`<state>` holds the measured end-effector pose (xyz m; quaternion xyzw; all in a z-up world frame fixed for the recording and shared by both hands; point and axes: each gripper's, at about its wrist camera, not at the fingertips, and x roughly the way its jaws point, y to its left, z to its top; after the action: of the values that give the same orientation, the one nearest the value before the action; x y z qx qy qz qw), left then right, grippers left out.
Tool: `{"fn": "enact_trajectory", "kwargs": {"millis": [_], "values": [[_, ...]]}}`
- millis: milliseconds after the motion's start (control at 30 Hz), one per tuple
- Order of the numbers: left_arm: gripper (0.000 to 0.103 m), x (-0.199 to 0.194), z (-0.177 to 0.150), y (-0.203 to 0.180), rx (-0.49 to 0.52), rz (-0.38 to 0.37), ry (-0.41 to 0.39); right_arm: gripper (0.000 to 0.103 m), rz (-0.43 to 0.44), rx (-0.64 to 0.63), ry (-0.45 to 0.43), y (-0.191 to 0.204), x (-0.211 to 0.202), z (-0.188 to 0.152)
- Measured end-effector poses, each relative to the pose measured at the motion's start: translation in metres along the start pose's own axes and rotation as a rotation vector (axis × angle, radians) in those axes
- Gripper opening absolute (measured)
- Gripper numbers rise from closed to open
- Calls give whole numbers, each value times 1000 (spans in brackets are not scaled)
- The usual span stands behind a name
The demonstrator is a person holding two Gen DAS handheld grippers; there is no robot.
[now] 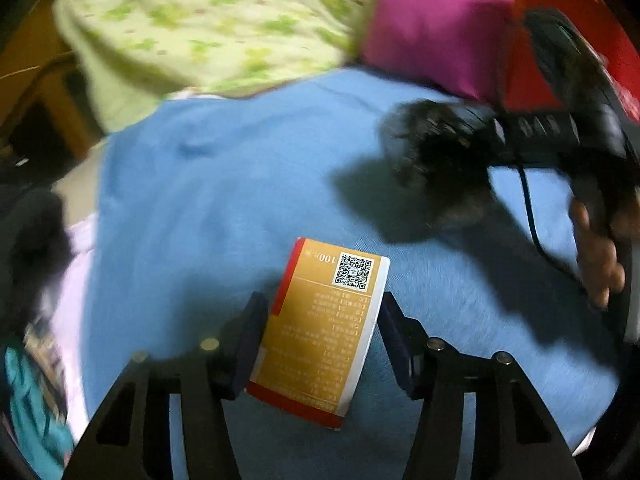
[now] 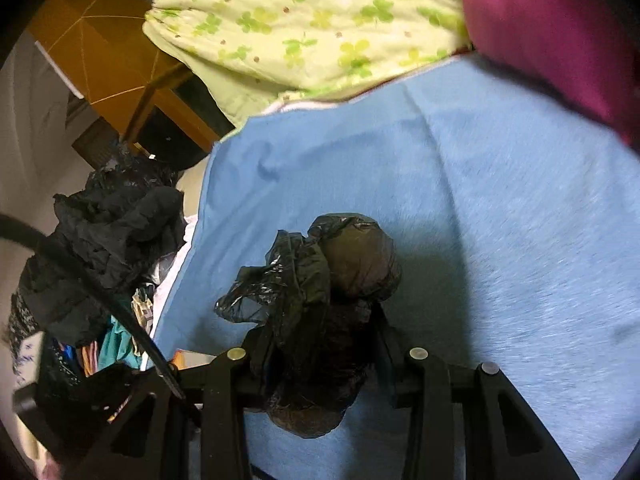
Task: Collect trash
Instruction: 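Lift and carry the black bag and medicine box over the red mesh basket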
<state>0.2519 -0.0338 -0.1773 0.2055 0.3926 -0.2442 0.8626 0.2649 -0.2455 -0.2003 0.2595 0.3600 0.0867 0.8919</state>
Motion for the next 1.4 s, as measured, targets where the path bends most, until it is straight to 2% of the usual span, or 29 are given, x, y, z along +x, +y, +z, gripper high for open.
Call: {"fn": "enact_trajectory", "kwargs": {"millis": [133,267,400,633,967,1400], "values": [[58,-42,11,-13,-50,158,-53,42,5,-63,-103,12,-42,-3],[58,-87,19,-29,-49,270,-125,42,0,-113,-217,17,-96,-17],[58,-132,22,-48,-45,326,-206,42,7,-123,-281,19,-148,-38],[58,-185,24,-88,2,344,-292,42,-14,-168,-328,31,-215,-64],[58,-222,31,-136,68,331,-359,42,-69,-195,-411,36,-293,-90],[58,-249,34,-175,122,318,-409,42,-94,-164,-491,24,-347,-97]]}}
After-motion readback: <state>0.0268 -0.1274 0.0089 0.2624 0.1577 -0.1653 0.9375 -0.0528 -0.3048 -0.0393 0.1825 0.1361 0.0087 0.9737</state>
